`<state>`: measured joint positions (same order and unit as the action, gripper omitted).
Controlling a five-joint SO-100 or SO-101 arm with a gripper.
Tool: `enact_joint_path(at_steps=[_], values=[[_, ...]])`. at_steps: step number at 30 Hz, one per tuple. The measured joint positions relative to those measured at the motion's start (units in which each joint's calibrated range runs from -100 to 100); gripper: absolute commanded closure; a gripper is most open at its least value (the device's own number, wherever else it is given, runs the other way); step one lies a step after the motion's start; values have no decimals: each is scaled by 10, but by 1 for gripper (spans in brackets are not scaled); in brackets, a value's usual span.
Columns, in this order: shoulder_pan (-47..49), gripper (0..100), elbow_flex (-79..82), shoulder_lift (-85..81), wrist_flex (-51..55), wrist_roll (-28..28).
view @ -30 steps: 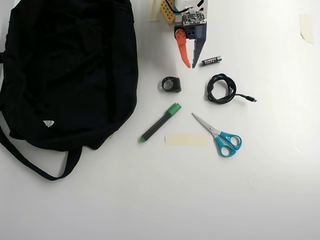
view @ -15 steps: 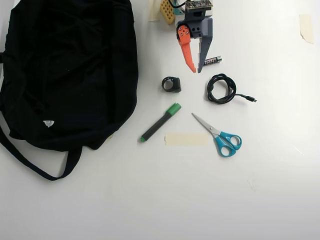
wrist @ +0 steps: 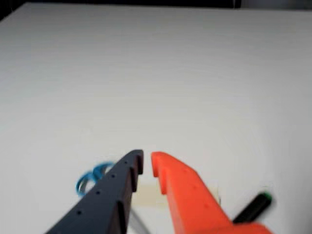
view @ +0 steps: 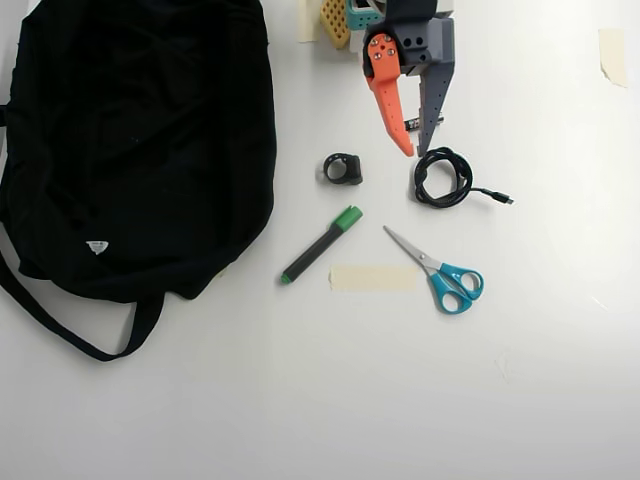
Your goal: Put the green marker into the black bag
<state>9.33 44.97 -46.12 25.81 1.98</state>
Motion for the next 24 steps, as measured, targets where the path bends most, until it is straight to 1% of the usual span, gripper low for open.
enact_joint_path(at_steps=[3, 14, 18, 24], values=[[-12, 97, -71, 67, 0, 0], [-12, 97, -303, 272, -5, 0], [-12, 97, -354, 336, -49, 0], [-12, 97, -365, 413, -145, 0]])
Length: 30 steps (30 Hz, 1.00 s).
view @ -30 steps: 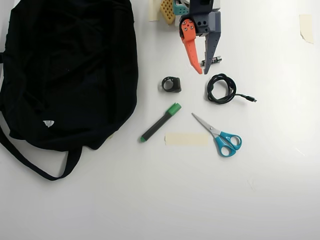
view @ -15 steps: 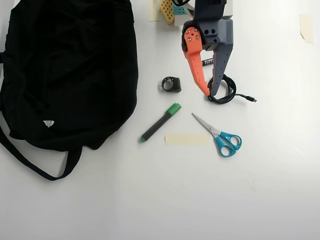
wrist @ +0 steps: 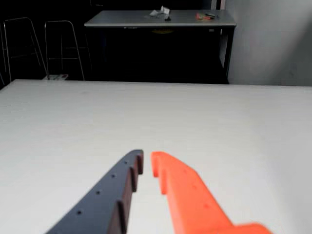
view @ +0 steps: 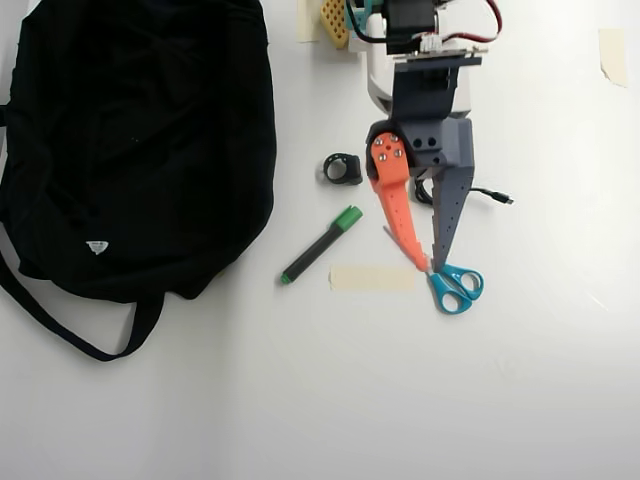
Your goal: Put the green marker into the black bag
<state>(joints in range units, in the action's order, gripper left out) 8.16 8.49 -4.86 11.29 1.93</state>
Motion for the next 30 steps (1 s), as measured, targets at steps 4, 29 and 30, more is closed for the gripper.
enact_joint_path(at_steps=[4, 29, 30], values=[[1, 97, -7, 51, -66, 0], [1, 97, -6, 59, 104, 0], [1, 97, -6, 59, 116, 0]])
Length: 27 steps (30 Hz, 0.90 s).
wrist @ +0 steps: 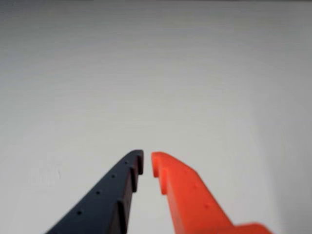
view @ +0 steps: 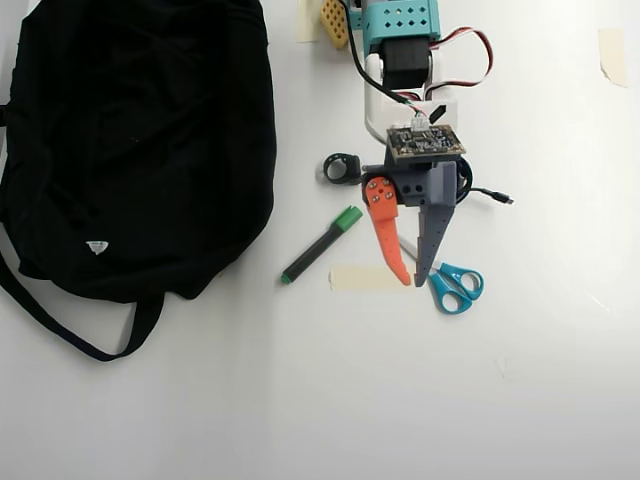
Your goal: Put the green marker into the black bag
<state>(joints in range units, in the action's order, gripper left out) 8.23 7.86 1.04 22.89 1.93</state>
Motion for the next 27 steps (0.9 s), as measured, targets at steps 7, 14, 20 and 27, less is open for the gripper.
enact_joint_path(at_steps=[7, 14, 20, 27], values=[[0, 97, -9, 0, 111, 0], [0, 98, -61, 0, 275, 1], [0, 98, -82, 0, 410, 1], [0, 98, -83, 0, 538, 1]])
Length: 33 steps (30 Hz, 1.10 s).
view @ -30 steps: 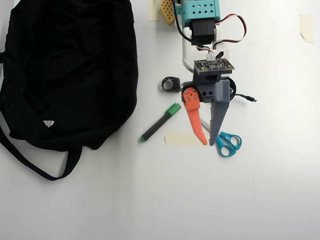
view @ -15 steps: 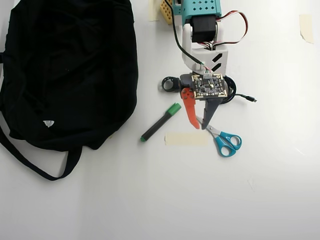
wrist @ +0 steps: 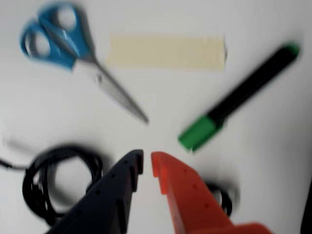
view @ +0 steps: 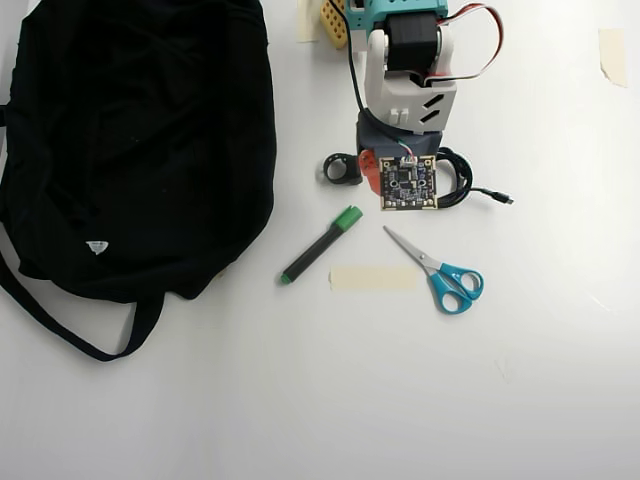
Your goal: Put the green marker into the black bag
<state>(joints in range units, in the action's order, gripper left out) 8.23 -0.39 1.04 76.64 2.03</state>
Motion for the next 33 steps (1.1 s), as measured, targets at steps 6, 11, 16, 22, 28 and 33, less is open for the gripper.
enact_joint_path(at_steps=[6, 11, 16, 22, 28, 33], values=[[-12, 98, 0, 0, 81, 0], [-21, 98, 0, 0, 117, 0], [-16, 98, 0, 0, 124, -2], [-20, 98, 0, 0, 141, 1], [-18, 97, 0, 0, 141, 1], [-27, 97, 0, 0, 141, 1]])
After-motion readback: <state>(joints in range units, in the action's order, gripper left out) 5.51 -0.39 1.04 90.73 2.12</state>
